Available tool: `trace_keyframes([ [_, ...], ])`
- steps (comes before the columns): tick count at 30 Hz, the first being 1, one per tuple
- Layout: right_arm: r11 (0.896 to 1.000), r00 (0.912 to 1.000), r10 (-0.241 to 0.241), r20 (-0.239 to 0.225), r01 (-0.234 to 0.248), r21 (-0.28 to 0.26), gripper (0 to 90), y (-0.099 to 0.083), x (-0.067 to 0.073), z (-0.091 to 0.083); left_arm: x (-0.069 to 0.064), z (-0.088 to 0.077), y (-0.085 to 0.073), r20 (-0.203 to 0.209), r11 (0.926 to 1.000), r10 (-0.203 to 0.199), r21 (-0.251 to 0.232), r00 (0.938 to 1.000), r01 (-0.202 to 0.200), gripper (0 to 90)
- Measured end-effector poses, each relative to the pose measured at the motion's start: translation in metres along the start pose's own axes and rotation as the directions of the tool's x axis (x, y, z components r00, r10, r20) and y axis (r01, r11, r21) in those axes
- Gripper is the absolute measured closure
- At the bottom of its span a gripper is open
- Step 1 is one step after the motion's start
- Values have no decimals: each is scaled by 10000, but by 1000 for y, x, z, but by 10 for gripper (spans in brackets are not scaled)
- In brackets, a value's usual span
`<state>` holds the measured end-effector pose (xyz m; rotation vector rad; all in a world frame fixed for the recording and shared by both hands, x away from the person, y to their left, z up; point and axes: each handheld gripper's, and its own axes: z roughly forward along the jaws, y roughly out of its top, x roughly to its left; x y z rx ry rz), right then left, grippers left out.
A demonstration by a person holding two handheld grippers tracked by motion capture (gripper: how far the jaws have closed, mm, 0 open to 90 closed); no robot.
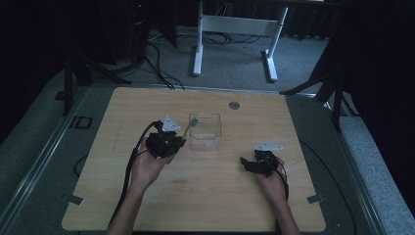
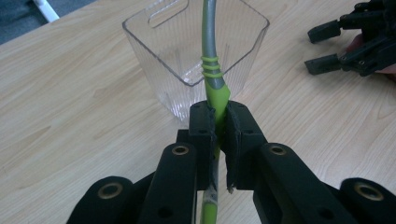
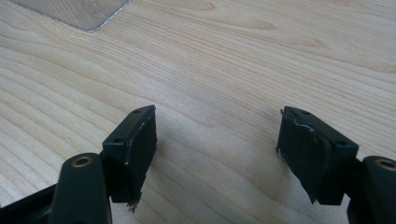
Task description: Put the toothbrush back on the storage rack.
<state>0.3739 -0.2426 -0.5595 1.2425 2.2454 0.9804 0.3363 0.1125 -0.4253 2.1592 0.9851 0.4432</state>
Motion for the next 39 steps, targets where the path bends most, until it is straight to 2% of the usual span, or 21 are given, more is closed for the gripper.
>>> trace_keyframes([
  [22,10000,10000,-2,3,2,4,282,0,0,0,-2,-2,4,-75,9981,-42,-613,10000,37,820],
  [39,10000,10000,-5,3,5,4,283,0,0,0,-1,-4,7,-69,9932,-340,-1112,9994,330,820],
])
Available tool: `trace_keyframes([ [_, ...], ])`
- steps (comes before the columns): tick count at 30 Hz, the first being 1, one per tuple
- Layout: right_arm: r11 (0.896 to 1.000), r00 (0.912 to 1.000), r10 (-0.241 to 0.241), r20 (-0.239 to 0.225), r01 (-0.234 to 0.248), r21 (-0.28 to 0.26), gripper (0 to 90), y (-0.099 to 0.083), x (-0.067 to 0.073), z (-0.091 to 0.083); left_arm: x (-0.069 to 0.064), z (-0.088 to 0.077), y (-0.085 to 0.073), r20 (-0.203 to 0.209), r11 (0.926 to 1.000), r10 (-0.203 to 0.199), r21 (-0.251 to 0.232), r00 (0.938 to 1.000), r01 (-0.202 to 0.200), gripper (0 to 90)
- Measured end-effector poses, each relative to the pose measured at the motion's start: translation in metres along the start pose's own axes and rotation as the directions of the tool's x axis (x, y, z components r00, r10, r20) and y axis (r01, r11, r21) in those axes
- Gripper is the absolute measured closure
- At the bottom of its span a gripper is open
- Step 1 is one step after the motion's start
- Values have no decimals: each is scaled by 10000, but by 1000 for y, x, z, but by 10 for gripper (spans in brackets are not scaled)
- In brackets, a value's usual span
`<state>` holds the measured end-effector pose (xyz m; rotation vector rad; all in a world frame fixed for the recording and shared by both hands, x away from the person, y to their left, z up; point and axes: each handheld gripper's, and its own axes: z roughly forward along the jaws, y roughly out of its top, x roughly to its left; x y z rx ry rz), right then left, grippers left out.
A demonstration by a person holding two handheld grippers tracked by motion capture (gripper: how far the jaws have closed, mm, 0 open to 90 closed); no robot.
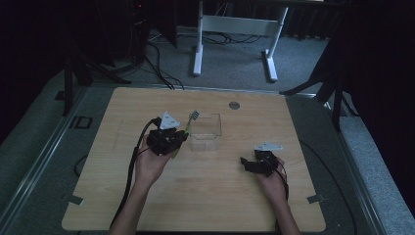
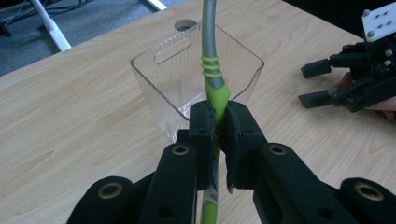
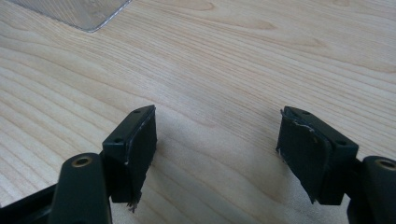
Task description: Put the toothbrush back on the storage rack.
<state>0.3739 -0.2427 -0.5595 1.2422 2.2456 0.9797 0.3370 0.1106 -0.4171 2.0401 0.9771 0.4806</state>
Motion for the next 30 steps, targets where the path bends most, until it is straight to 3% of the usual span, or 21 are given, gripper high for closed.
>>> trace_keyframes([
  [30,10000,10000,9,4,-9,-5,283,0,0,0,0,-1,6,-11,9989,-136,-456,9999,135,820],
])
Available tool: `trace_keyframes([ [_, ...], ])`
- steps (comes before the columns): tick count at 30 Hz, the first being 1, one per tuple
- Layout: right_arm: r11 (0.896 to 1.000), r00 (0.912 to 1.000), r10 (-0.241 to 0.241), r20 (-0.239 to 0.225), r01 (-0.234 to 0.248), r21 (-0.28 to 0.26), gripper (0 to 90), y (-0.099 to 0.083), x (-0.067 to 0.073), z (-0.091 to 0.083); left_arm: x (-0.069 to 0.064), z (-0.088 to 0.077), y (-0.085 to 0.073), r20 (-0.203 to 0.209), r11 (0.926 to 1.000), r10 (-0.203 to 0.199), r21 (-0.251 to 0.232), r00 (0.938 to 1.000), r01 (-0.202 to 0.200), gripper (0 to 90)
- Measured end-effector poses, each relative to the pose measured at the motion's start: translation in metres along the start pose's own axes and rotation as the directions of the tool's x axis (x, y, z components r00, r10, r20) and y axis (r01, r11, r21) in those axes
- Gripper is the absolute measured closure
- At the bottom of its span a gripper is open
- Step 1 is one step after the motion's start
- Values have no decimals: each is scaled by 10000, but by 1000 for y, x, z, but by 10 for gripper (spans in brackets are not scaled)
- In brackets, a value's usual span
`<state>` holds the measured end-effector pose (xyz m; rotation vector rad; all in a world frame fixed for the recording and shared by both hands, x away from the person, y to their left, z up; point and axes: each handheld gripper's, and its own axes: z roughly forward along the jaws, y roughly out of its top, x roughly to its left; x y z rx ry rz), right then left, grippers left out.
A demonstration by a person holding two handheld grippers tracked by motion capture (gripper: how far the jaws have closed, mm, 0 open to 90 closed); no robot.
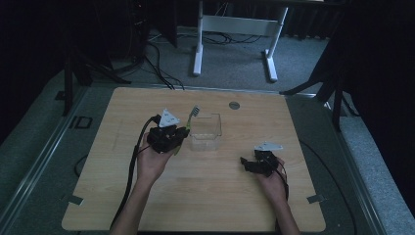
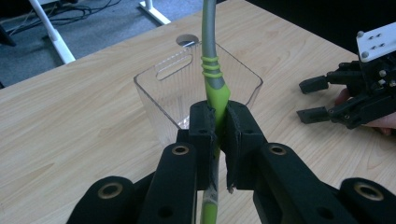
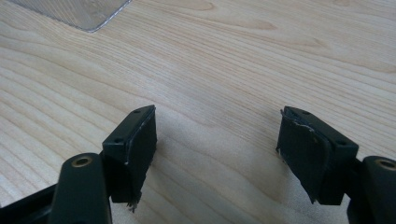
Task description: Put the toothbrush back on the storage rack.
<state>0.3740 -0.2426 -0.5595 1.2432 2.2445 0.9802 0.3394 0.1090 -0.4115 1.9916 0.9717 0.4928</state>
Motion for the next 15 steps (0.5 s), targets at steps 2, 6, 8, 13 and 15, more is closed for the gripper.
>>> trace_keyframes([
  [2,10000,10000,7,-1,-7,-2,283,0,0,0,0,0,1,12,10000,23,-17,10000,-23,820],
  [6,10000,10000,10,0,-10,0,282,0,0,0,-1,0,3,-27,9999,1,-104,10000,-1,820],
  [8,10000,10000,-3,-1,3,4,282,0,0,0,-1,0,4,-47,9999,18,-130,10000,-19,820],
  [13,10000,10000,3,-4,-3,5,282,0,0,0,-2,2,5,-47,9999,70,-135,10000,-71,820],
  [15,10000,10000,2,-5,-2,5,282,0,0,0,-2,2,6,-62,9998,67,-208,10000,-68,820],
])
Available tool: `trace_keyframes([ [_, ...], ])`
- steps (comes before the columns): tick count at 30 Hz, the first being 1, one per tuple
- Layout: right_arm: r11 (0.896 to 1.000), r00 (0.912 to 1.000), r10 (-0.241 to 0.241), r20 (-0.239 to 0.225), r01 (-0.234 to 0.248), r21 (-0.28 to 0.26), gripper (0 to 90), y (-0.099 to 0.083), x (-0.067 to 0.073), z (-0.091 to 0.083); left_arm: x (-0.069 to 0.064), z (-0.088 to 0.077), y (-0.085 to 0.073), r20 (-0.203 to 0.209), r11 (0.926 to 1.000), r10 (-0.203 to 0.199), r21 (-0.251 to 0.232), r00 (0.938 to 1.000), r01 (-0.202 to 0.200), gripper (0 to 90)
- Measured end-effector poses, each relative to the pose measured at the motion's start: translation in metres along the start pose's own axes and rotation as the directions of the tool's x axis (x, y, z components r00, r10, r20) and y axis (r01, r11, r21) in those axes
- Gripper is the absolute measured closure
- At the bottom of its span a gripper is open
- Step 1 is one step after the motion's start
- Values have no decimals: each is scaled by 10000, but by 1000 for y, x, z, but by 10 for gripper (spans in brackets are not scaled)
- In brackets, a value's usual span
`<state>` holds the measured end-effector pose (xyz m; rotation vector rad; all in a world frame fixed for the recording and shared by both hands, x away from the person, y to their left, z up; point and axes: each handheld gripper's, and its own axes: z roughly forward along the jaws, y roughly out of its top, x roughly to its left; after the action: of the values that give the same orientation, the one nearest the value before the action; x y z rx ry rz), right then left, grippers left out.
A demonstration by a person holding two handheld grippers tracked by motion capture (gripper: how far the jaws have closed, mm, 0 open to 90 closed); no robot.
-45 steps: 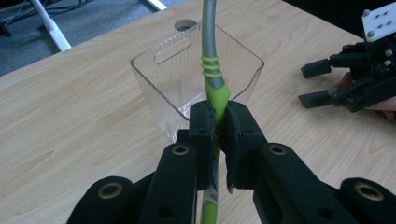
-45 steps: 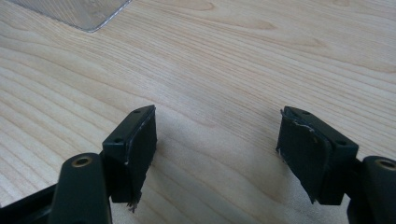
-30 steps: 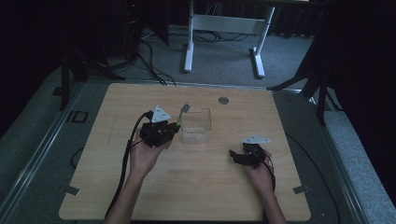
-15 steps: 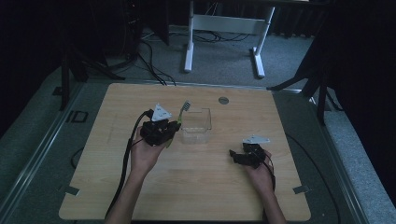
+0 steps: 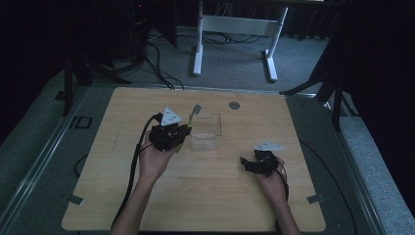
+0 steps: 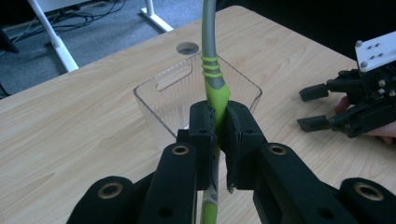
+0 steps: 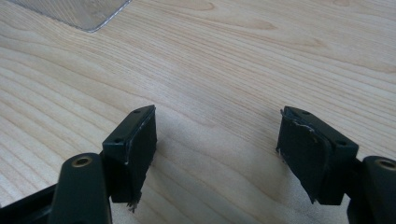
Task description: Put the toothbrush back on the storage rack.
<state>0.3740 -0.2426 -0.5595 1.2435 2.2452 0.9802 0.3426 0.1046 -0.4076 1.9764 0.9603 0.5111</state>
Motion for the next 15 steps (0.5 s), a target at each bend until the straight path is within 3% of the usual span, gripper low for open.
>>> trace_keyframes([
  [15,10000,10000,-5,-9,5,-7,282,0,0,0,0,3,6,127,9995,-50,-325,9999,54,820],
])
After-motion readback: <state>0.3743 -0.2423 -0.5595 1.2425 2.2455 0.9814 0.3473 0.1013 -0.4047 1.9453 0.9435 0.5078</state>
